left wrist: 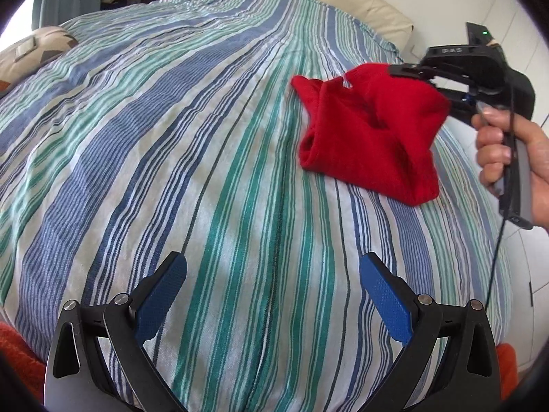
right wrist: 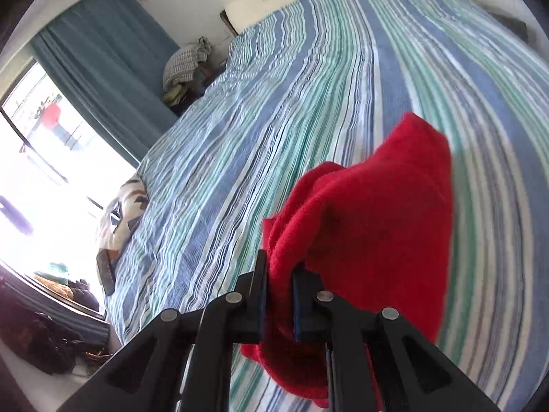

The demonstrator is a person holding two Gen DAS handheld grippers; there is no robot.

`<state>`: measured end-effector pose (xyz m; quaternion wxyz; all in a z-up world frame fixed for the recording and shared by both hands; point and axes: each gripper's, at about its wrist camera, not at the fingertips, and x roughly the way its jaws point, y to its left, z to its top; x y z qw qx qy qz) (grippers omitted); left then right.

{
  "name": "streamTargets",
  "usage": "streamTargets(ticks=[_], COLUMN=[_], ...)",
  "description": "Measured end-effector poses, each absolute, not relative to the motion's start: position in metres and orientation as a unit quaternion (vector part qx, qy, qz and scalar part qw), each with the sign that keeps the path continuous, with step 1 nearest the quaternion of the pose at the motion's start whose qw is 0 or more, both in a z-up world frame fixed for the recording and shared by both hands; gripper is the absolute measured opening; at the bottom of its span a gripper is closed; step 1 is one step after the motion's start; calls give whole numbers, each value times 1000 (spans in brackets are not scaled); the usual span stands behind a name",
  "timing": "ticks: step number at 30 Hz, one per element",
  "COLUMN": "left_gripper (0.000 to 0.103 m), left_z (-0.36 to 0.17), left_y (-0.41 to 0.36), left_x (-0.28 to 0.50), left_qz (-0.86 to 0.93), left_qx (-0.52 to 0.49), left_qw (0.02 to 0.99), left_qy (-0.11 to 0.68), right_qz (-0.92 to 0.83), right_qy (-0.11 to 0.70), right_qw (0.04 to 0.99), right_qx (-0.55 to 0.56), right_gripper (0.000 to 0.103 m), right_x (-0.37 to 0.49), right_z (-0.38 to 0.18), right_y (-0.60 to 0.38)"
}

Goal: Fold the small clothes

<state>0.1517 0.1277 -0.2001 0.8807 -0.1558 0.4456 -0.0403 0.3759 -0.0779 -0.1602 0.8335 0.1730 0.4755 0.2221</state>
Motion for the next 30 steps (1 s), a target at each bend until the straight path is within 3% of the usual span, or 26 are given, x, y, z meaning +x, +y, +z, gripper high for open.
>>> streamTargets(ticks=[2,4,6,9,13,14,15,16,20,22,30], left_gripper=[101,101,101,101,101,101,101,101,101,101,101], left_z=[-200,-200,-201,-201,-203,-204,-204,-205,-205,-204,-206], left_y=[133,138,142,146,146,145,144,142,137,137,143], left_x=[151,150,150,150,154,155,156,156,155,155,156], left_qz=[-34,-27,-25,-28,-35,-37,-38,-39,-37,-32,-30], left_qx=[-160,-166,-176,-190,-200,-202,-201,-199,-181,-176,-193], left_qw=[881,879,877,875,871,870,869,869,873,875,870], left_qy=[445,445,446,444,447,449,450,452,452,450,453], right_qz=[238,267,319,358,268,252,251,253,274,276,277], right_qy=[514,542,532,501,473,479,491,508,550,527,447], right_qw=[801,762,735,731,816,825,823,816,789,803,850], right_qx=[195,232,274,296,198,161,135,110,17,-36,-23], right_gripper=[23,50,52,64,62,55,34,19,18,18,20], right_x=[383,380,374,361,345,343,343,342,327,312,294], right_z=[-192,-214,-212,-193,-175,-178,-186,-199,-256,-262,-195], right_y=[-57,-48,-51,-72,-97,-93,-86,-75,-12,9,-33])
